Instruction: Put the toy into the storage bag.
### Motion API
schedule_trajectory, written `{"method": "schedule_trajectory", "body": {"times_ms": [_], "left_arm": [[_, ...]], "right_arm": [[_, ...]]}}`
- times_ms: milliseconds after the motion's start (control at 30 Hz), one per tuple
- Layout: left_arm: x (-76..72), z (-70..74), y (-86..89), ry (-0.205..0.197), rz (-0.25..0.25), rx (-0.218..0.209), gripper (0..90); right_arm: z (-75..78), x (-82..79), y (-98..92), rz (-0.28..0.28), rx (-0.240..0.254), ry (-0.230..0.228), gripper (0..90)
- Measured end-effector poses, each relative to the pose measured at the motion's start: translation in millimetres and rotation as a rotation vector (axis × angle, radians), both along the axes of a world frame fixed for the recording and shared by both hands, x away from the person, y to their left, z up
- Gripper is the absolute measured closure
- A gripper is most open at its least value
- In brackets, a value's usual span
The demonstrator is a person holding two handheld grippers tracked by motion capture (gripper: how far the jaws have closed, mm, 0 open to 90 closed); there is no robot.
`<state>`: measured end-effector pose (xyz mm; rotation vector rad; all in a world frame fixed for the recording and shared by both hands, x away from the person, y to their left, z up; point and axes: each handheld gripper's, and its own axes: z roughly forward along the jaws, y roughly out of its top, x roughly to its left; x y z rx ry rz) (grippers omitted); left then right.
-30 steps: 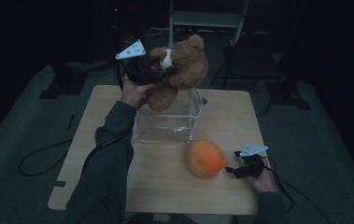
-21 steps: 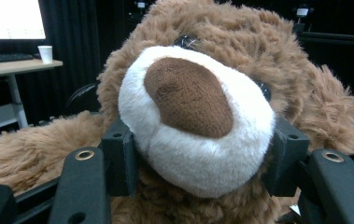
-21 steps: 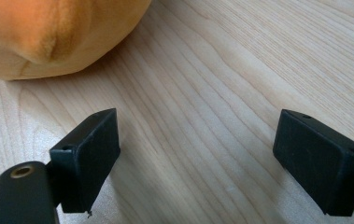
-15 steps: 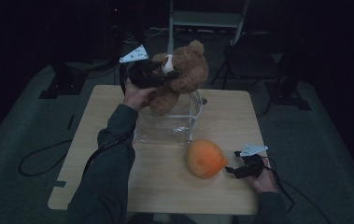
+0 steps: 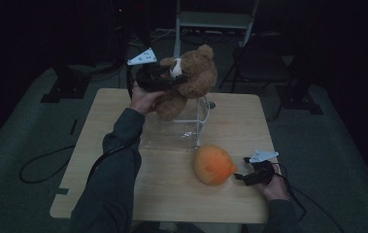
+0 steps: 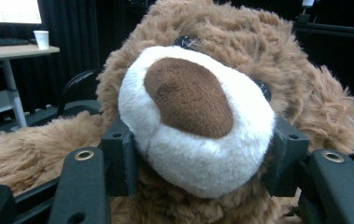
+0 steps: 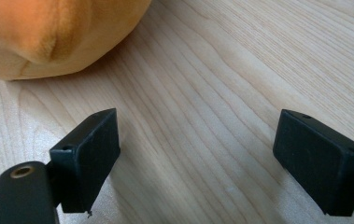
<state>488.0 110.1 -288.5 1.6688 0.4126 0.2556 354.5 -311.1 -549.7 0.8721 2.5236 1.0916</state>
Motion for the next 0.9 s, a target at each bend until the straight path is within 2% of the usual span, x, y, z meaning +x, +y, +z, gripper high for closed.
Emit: {"method": "schedule_trajectory", "body": {"times_ms": [667, 900], "left_arm": [[7.5, -13.6, -17.8, 0.041, -0.013, 0.028, 40.8], [10.0, -19.2, -22.3, 0.055, -0.016, 0.050, 40.8]], "right_arm": [[0.0, 0.0, -0.1, 0.001, 0.000, 0.000, 14.0], [0.0, 0.1, -0.2, 0.001, -0.001, 0.000, 13.9]]}}
